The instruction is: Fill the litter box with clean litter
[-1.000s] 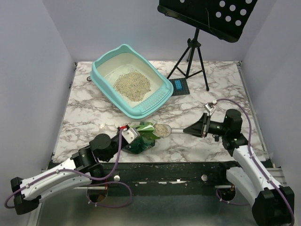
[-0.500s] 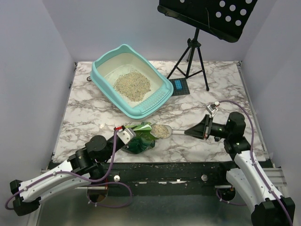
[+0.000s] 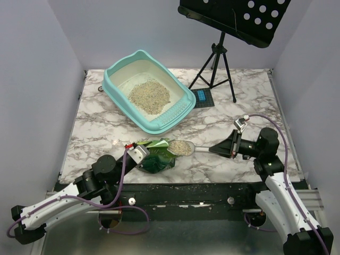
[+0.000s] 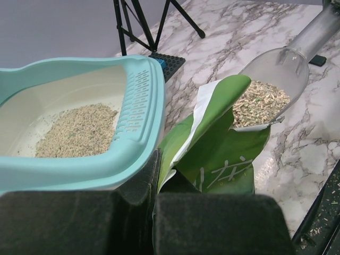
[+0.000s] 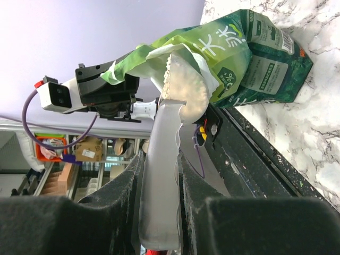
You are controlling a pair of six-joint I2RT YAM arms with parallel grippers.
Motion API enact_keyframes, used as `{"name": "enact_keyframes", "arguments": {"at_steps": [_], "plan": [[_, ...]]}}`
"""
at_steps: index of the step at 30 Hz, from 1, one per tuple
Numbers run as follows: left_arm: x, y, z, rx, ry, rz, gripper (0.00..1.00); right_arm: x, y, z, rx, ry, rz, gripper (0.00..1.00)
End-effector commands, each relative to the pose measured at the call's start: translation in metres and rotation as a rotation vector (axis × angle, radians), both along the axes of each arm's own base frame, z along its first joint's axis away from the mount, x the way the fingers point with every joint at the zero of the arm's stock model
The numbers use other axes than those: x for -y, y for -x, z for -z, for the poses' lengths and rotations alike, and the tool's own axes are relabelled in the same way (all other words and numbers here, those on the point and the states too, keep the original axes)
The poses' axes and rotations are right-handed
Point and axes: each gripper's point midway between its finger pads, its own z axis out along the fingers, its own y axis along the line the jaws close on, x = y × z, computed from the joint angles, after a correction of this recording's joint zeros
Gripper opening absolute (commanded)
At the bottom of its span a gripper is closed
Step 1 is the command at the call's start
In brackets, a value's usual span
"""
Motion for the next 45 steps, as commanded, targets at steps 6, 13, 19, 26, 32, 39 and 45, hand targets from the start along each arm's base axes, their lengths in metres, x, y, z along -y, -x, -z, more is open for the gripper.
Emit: {"name": "enact_keyframes", "arguments": {"at_steps": [6, 13, 19, 26, 32, 39, 45], "plan": [[-0.011, -0.008, -0.011, 0.036, 0.034, -0.069, 0.00, 0.000, 0.009, -0.009, -0.020, -0.026, -0.011, 0.01], [-0.008, -0.007, -0.012, 0.037, 0.034, -0.057, 0.00, 0.002, 0.008, -0.008, -0.046, -0.038, 0.033, 0.01], [-0.011, -0.006, -0.017, 0.048, 0.057, -0.058, 0.00, 0.004, 0.009, -0.007, -0.056, -0.052, 0.071, 0.01], [-0.013, -0.003, -0.023, 0.061, 0.084, -0.052, 0.00, 0.005, 0.008, -0.016, -0.043, -0.063, 0.107, 0.01], [-0.016, -0.006, -0.023, 0.058, 0.087, -0.072, 0.00, 0.006, 0.012, -0.021, -0.050, -0.064, 0.110, 0.01], [-0.023, -0.016, -0.020, 0.049, 0.069, -0.150, 0.00, 0.007, 0.016, -0.033, -0.044, -0.085, 0.119, 0.01], [-0.032, -0.021, -0.022, 0.055, 0.080, -0.201, 0.00, 0.007, 0.016, -0.046, -0.034, -0.100, 0.125, 0.01]]}}
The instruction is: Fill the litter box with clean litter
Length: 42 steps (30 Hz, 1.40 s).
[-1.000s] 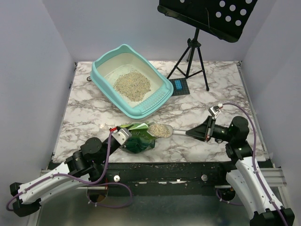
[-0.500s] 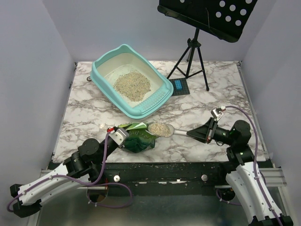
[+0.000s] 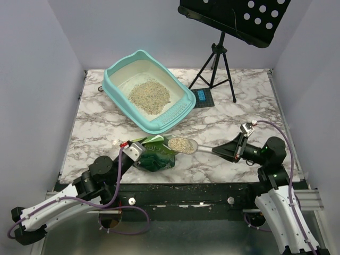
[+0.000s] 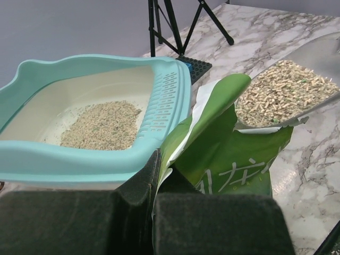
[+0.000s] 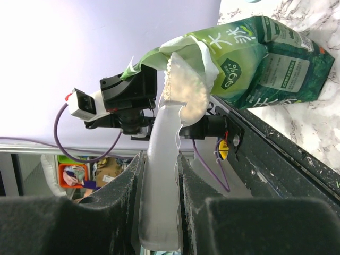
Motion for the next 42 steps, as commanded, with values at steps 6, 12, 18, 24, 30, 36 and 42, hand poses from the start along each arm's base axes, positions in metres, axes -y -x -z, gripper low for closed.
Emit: {"name": "enact_keyframes", "arguments": {"at_steps": [6, 12, 18, 24, 30, 36, 42], "plan": [[-0.019, -0.013, -0.014, 0.026, 0.049, -0.122, 0.00, 0.001, 0.001, -0.041, 0.062, -0.032, 0.013, 0.01], [-0.024, -0.016, -0.013, 0.024, 0.047, -0.157, 0.00, 0.001, -0.007, -0.057, 0.068, -0.038, 0.039, 0.01], [-0.026, -0.016, -0.015, 0.028, 0.058, -0.162, 0.00, 0.001, -0.025, -0.076, 0.092, -0.057, 0.073, 0.01], [-0.030, -0.016, -0.016, 0.030, 0.069, -0.172, 0.00, 0.000, -0.051, -0.095, 0.120, -0.094, 0.106, 0.01], [-0.029, -0.016, -0.017, 0.033, 0.075, -0.161, 0.00, -0.004, -0.091, -0.120, 0.166, -0.100, 0.132, 0.01], [-0.026, -0.015, -0.020, 0.040, 0.091, -0.146, 0.00, -0.019, -0.142, -0.142, 0.215, -0.130, 0.131, 0.01], [-0.025, -0.015, -0.017, 0.034, 0.094, -0.139, 0.00, -0.058, -0.200, -0.141, 0.220, -0.160, 0.089, 0.01]]}}
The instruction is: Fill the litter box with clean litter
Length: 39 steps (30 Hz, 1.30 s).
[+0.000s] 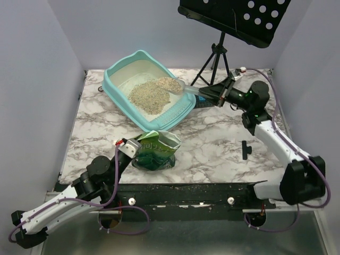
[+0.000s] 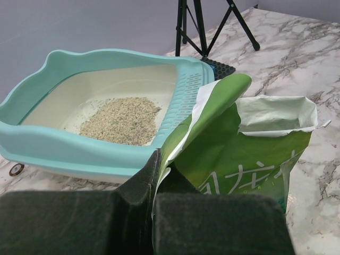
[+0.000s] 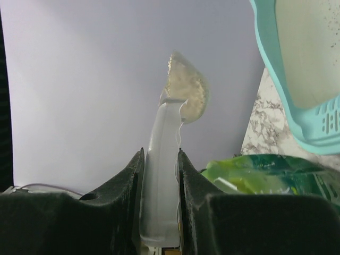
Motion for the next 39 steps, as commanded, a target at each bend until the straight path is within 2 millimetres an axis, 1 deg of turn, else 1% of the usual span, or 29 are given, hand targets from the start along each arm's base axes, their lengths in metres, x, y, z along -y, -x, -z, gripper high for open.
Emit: {"name": "enact_keyframes", "arguments": {"at_steps": [1, 4, 5, 8, 10, 14, 18, 22, 23, 24, 25, 27, 28, 29, 30, 31, 33, 39], "plan": [[-0.004, -0.002, -0.010, 0.025, 0.056, -0.017, 0.00, -0.028, -0.036, -0.028, 0.136, -0.043, -0.005, 0.01], [-0.005, -0.002, -0.011, 0.027, 0.059, -0.020, 0.00, -0.050, -0.066, -0.010, 0.104, -0.010, -0.008, 0.01], [-0.005, -0.002, -0.011, 0.026, 0.060, -0.022, 0.00, -0.056, -0.076, 0.000, 0.096, 0.008, -0.008, 0.01], [-0.007, -0.002, -0.011, 0.026, 0.062, -0.030, 0.00, -0.069, -0.100, 0.028, 0.061, 0.090, 0.013, 0.01], [-0.008, -0.003, -0.011, 0.029, 0.063, -0.035, 0.00, -0.075, -0.111, 0.046, 0.044, 0.144, 0.026, 0.01], [-0.008, -0.004, -0.010, 0.028, 0.057, -0.040, 0.00, -0.080, -0.126, 0.081, 0.000, 0.253, 0.039, 0.01], [-0.006, -0.006, -0.007, 0.021, 0.047, -0.037, 0.00, -0.082, -0.138, 0.105, -0.011, 0.391, 0.042, 0.01], [-0.007, -0.008, -0.007, 0.016, 0.047, -0.047, 0.00, -0.086, -0.141, 0.124, -0.022, 0.553, -0.014, 0.01], [-0.008, -0.008, -0.007, 0.016, 0.049, -0.050, 0.00, -0.086, -0.143, 0.126, -0.021, 0.601, -0.022, 0.01], [-0.009, -0.009, -0.008, 0.017, 0.050, -0.051, 0.00, -0.087, -0.145, 0.123, 0.004, 0.645, -0.028, 0.01], [-0.008, -0.009, -0.007, 0.016, 0.050, -0.051, 0.00, -0.086, -0.145, 0.130, -0.005, 0.703, -0.040, 0.01], [-0.009, -0.010, -0.007, 0.014, 0.049, -0.056, 0.00, -0.085, -0.146, 0.130, 0.011, 0.786, -0.057, 0.01], [-0.009, -0.010, -0.006, 0.010, 0.046, -0.057, 0.00, -0.084, -0.144, 0.135, -0.001, 0.837, -0.068, 0.01], [-0.010, -0.010, -0.006, 0.009, 0.045, -0.060, 0.00, -0.083, -0.144, 0.129, 0.025, 0.877, -0.064, 0.01], [-0.010, -0.010, -0.006, 0.009, 0.046, -0.060, 0.00, -0.082, -0.145, 0.130, 0.047, 0.923, -0.061, 0.01], [-0.010, -0.010, -0.006, 0.006, 0.045, -0.062, 0.00, -0.081, -0.145, 0.123, 0.073, 0.956, -0.049, 0.01], [-0.011, -0.010, -0.006, 0.005, 0.047, -0.063, 0.00, -0.079, -0.143, 0.114, 0.110, 1.021, -0.042, 0.01], [-0.009, -0.009, -0.005, 0.002, 0.047, -0.054, 0.00, -0.073, -0.128, 0.089, 0.206, 1.132, -0.049, 0.01]]}}
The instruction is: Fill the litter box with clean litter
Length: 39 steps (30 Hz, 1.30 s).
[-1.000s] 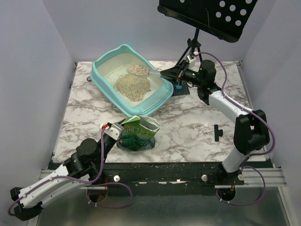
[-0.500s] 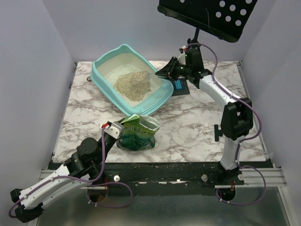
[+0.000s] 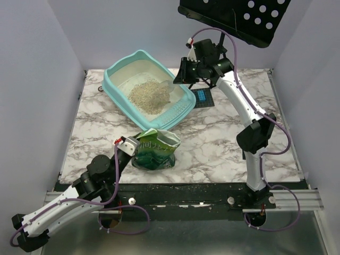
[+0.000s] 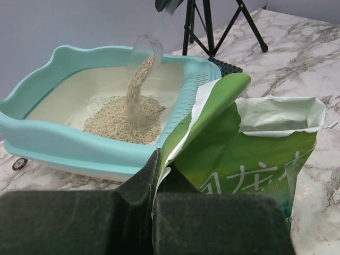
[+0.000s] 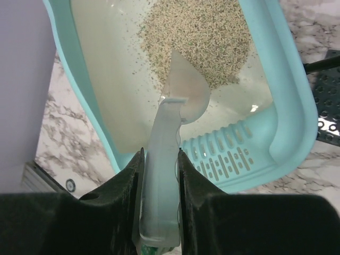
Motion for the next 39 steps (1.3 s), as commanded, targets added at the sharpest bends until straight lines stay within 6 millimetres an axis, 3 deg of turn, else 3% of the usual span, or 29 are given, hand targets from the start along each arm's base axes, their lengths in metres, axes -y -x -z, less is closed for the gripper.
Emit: {"name": "enact_keyframes", "arguments": {"at_steps": [1, 8, 14, 20, 24, 26, 31, 36, 39], "plan": [[-0.003, -0.002, -0.007, 0.007, 0.028, -0.020, 0.00, 0.021, 0.019, -0.002, 0.036, 0.183, -0.028, 0.01], [-0.003, -0.001, -0.009, 0.004, 0.036, -0.010, 0.00, 0.034, 0.037, -0.013, 0.097, 0.306, -0.059, 0.01], [-0.002, 0.001, -0.006, -0.011, 0.032, 0.000, 0.00, 0.033, 0.045, -0.021, 0.145, 0.359, -0.081, 0.01], [-0.005, -0.001, -0.004, -0.018, 0.035, -0.021, 0.00, 0.044, 0.066, -0.048, 0.202, 0.333, -0.071, 0.01], [0.005, 0.000, 0.002, -0.037, 0.008, 0.015, 0.00, 0.065, 0.102, -0.077, 0.257, 0.281, -0.056, 0.01], [0.008, -0.001, 0.003, -0.047, -0.003, 0.026, 0.00, 0.076, 0.123, -0.074, 0.256, 0.264, -0.061, 0.01], [0.016, 0.001, 0.005, -0.053, -0.005, 0.063, 0.00, 0.099, 0.188, -0.086, 0.247, 0.167, -0.116, 0.01], [0.025, 0.004, 0.006, -0.062, -0.012, 0.104, 0.00, 0.100, 0.254, -0.100, 0.193, 0.021, -0.262, 0.01], [0.028, 0.005, 0.006, -0.067, -0.010, 0.120, 0.00, 0.098, 0.279, -0.107, 0.171, -0.053, -0.320, 0.01]]}}
